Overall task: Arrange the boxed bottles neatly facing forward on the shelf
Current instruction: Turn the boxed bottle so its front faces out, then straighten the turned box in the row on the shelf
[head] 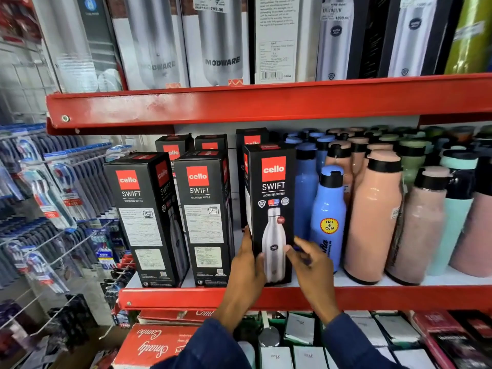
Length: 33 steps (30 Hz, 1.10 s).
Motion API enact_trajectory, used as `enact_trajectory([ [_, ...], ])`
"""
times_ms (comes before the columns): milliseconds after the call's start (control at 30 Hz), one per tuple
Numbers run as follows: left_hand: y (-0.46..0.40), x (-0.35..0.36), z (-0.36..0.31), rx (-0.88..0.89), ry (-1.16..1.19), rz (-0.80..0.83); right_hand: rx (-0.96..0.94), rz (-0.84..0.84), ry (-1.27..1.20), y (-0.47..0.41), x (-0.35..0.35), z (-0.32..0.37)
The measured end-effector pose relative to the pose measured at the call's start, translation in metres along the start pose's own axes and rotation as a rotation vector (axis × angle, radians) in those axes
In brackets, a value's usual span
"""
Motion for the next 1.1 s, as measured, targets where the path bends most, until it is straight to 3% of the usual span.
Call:
enact_trajectory([
  [400, 0.009, -0.006, 0.007, -0.097, -0.062, 0.077, -0.009, -0.095, 0.033, 0.021, 0.001, 0.001],
  [500, 0.024, -0.021, 0.010, -0.078, -0.071, -0.001, -0.091, -0.273, 0.058, 0.029, -0.006, 0.019],
  [567, 0.035, -0.039, 0.012, -0.030, -0.093, -0.112, -0.162, -0.301, 0.052, 0.034, -0.003, 0.035],
  [667, 0.046, -0.070, 0.015, 0.066, -0.096, -0.348, -0.207, -0.132, 0.035, 0.041, 0.017, 0.054],
  [767, 0.047, -0.092, 0.022, 0.022, -0.091, -0.484, -0.186, 0.125, 0.013, 0.045, 0.047, 0.068],
  [967, 0.036, -0.085, 0.039, -0.149, -0.226, -0.323, -0.097, 0.291, 0.039, 0.037, 0.088, 0.077],
  [1100, 0.023, -0.081, 0.042, -0.180, -0.210, -0.355, -0.052, 0.312, 0.002, 0.032, 0.100, 0.078],
])
Point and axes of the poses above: each hand's wrist, its own y-axis away from the middle knuckle, its own x-axis out of the palm, z = x × y, the point moved 3 cm from there along -y, towards the middle knuckle, and after that the axes turned 10 degrees about -x, right-handed, at the moved point
